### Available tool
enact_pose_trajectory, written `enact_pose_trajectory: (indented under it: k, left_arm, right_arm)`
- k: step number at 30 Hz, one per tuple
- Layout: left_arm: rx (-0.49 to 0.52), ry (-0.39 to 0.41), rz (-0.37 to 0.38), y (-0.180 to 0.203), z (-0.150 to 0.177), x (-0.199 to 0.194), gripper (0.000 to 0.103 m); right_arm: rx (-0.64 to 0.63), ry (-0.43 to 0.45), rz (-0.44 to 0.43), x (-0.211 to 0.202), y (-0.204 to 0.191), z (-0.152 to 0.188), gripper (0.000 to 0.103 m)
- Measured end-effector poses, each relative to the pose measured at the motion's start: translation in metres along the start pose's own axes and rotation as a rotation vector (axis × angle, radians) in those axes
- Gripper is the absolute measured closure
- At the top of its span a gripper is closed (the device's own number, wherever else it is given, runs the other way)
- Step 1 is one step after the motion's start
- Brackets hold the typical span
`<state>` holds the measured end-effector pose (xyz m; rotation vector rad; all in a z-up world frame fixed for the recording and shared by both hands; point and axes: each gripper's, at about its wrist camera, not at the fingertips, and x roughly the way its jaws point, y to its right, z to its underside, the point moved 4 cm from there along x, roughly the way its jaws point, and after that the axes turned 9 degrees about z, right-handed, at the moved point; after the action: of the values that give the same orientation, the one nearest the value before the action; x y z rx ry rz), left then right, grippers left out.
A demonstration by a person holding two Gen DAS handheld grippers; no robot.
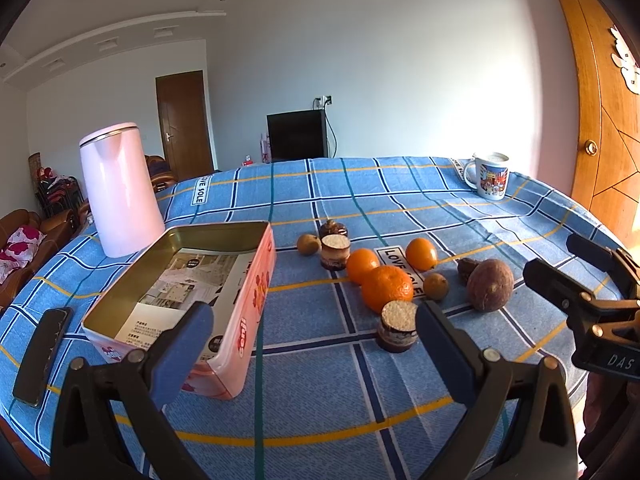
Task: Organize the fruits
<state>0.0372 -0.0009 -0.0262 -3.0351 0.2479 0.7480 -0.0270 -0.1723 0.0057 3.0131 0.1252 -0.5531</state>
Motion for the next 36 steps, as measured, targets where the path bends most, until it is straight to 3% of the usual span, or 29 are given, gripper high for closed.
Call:
enact_pose_trajectory:
  k: [36]
  left_arm:
    - [-0.017,-0.03,-0.002,-0.002,0.006,0.012,0.0]
  right_arm:
    - [-0.023,-0.019,0.008,0.006,-0.008,0.006,0.001]
